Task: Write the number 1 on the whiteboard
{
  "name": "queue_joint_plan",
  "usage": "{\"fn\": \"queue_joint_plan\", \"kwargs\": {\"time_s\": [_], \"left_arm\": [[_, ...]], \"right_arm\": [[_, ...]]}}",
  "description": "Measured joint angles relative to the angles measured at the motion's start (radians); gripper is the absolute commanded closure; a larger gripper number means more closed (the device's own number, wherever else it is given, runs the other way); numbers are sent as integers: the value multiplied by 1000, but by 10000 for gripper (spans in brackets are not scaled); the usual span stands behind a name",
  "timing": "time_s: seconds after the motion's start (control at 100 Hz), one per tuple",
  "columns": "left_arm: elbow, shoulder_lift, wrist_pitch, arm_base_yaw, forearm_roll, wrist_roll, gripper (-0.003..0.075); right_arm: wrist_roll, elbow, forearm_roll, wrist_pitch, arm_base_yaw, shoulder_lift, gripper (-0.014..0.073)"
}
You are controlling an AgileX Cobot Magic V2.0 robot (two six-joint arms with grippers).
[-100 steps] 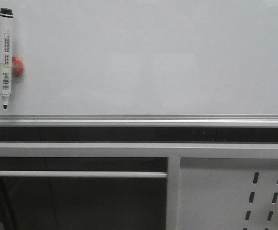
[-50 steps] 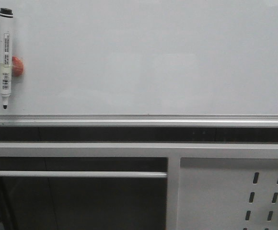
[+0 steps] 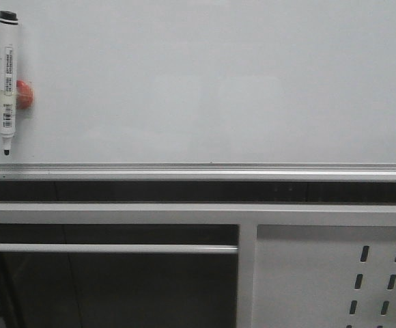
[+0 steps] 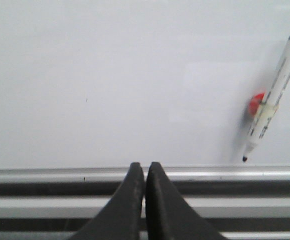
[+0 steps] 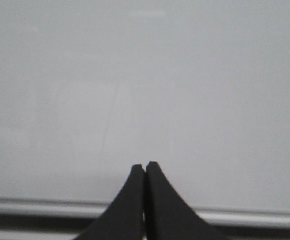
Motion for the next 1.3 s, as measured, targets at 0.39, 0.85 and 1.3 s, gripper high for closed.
{"fn": "queue_joint_plan", "kwargs": {"time_s": [0.39, 0.85, 1.3], "left_arm": [[0, 0, -175, 0, 73, 0, 738], [0, 0, -434, 0, -136, -72, 738], [-70, 0, -308, 0, -13, -234, 738]], "right_arm": [[0, 0, 0, -283, 0, 0, 665], [310, 0, 0, -248, 0, 0, 665], [569, 0, -5, 0, 0, 0, 665]]}}
